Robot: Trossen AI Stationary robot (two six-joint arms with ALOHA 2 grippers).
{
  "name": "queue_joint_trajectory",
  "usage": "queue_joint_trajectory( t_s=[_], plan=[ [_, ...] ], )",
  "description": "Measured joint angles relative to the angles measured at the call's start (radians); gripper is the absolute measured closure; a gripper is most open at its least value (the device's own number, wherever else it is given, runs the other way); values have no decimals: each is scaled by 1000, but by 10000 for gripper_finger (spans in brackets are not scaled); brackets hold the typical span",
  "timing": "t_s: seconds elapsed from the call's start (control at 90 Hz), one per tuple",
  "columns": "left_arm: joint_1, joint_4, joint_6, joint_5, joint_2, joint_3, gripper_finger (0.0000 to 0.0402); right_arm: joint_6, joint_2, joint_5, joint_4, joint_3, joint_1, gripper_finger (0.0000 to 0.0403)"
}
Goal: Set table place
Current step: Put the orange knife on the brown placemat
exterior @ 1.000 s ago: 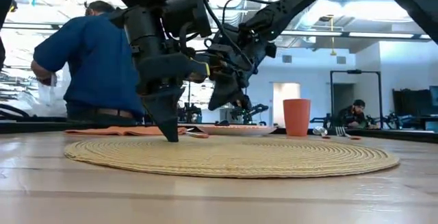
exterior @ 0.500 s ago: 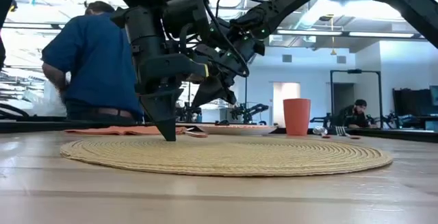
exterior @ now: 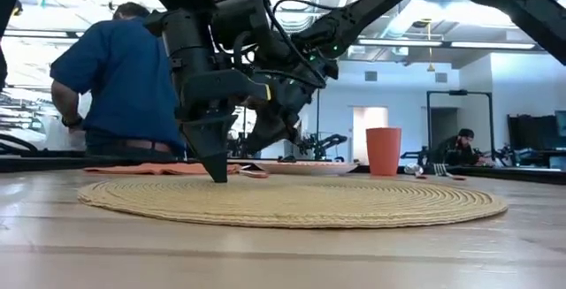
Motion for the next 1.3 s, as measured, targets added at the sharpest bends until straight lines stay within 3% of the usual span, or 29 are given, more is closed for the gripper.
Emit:
queue_joint_trajectory(
  t_s=[0.333,0.822,1.044,1.144,1.3],
  plan=[
    [0,-6,31,-2,-1,0,402,15,44,-41,-7,2,16,403],
    [12,13,82,1,-1,0,402,-20,0,-40,-317,-2,110,403],
    [14,18,100,-14,0,-1,402,-7,-94,50,-223,-3,174,402],
    [18,44,105,-20,0,-1,402,-36,-123,147,-209,-3,158,403],
    [20,41,107,-26,1,1,402,-26,-105,115,-188,1,86,403]
  ],
)
